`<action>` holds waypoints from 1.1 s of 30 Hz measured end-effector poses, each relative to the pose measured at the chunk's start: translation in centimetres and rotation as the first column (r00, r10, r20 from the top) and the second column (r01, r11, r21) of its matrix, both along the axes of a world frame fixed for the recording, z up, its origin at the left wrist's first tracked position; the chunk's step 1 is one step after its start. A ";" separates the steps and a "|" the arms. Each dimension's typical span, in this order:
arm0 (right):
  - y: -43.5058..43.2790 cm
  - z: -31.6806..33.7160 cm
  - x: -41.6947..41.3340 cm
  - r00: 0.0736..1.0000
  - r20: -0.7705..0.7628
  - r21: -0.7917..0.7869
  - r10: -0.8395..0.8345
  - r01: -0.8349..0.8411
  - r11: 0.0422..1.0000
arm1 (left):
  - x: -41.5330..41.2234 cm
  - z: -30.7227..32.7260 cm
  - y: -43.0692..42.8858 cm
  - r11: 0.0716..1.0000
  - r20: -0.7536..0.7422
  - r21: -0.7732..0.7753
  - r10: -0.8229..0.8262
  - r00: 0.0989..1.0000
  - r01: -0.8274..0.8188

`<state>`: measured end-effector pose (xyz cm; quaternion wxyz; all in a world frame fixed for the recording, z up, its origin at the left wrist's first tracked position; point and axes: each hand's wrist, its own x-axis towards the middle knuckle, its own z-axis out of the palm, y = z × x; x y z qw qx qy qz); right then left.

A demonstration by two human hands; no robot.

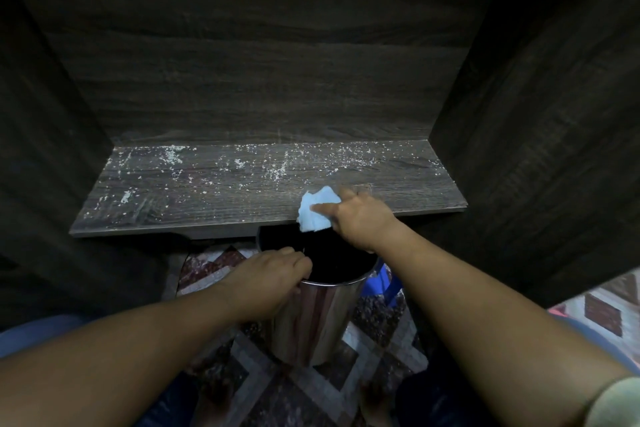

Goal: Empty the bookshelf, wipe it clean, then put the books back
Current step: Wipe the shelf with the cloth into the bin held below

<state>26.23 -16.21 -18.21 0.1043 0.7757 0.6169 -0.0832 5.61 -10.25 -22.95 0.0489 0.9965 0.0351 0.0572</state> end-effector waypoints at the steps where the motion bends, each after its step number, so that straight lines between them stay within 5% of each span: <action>1: -0.3 0.2 0.0 1.000 -0.031 -0.012 0.003 -0.003 1.000 | 0.1 0.0 -0.1 1.000 -0.009 0.014 -0.008 1.000 0.008; 8: -2.8 2.3 3.4 0.942 -0.269 0.158 -0.200 0.248 0.956 | 2.0 0.4 -0.7 0.996 -0.073 0.074 -0.040 0.997 0.045; 13: -4.0 2.5 7.0 0.788 -0.379 0.268 -0.485 0.595 0.758 | 4.5 0.7 -1.5 0.999 -0.100 0.031 -0.023 0.995 0.026; 16: -4.0 2.1 8.6 0.622 -0.449 0.221 -0.642 0.773 0.594 | 6.2 0.1 -1.8 0.999 -0.055 0.001 -0.040 0.998 0.041; 19: -3.5 1.6 9.8 0.487 -0.550 0.211 -0.678 0.867 0.452 | 7.7 -0.8 -2.0 0.998 -0.052 0.016 -0.060 0.997 0.060; 21: -3.0 1.0 10.5 0.491 -0.580 0.288 -0.650 0.870 0.401 | 8.4 -0.9 -2.1 0.995 -0.029 0.047 -0.085 0.996 0.086; 26: -1.6 -0.5 12.8 0.689 -0.441 0.538 -0.575 0.716 0.445 | 9.6 -1.8 -1.8 0.992 0.098 0.040 -0.126 0.987 0.123; 29: -0.9 -1.3 14.9 0.801 -0.183 0.617 -0.571 0.545 0.568 | 9.7 -2.0 -2.2 0.989 0.124 0.061 -0.145 0.982 0.138; 33: 0.2 -2.3 16.9 0.742 0.127 0.458 -0.658 0.545 0.703 | 9.5 -1.9 -2.3 0.987 0.154 0.084 -0.146 0.977 0.134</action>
